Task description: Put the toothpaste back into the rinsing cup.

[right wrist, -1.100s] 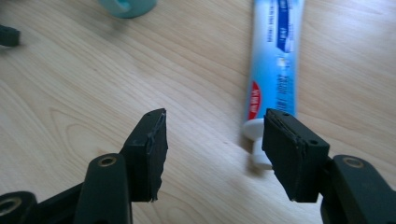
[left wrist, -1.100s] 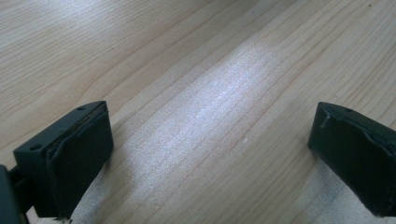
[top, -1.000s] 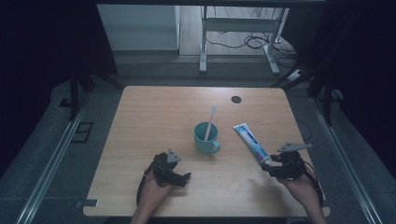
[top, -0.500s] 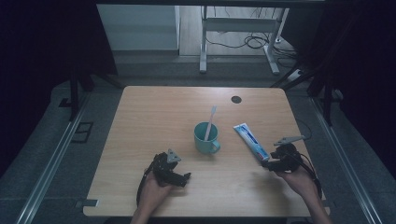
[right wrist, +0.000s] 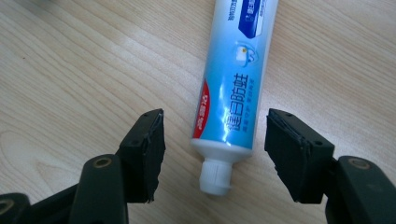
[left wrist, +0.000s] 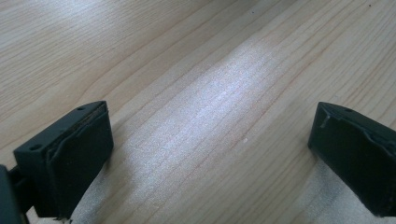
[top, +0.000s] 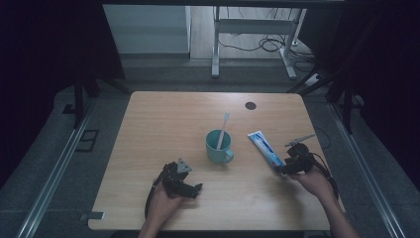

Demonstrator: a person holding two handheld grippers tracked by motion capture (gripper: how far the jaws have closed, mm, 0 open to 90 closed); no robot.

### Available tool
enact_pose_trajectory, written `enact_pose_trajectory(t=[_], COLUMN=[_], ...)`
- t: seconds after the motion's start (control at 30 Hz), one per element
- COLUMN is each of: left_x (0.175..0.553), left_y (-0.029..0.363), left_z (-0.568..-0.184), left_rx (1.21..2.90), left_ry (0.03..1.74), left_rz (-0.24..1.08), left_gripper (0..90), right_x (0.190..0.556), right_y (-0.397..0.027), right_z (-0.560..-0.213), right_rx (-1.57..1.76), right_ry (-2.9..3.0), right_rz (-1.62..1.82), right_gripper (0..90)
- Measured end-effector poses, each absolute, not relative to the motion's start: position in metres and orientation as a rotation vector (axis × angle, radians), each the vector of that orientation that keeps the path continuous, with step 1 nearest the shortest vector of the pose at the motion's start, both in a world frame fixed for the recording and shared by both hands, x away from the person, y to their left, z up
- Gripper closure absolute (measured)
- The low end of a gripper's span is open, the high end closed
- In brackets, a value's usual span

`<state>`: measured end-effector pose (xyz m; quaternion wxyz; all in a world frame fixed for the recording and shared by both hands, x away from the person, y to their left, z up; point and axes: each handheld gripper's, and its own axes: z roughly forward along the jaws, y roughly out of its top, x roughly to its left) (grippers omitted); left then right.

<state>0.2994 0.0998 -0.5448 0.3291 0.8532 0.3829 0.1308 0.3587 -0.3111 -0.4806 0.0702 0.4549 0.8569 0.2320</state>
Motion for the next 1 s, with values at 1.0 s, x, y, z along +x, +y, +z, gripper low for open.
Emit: enact_pose_trajectory(t=[1.0], left_x=[0.299], left_y=[0.1], left_z=[-0.545], left_rx=[2.233], left_ry=[1.0], left_rz=[0.343], left_gripper=[0.1], right_x=[0.41], right_y=[-0.278], right_z=[-0.488], right_rx=[1.377], right_ry=[2.688], right_rz=[0.419], right_gripper=[41.8])
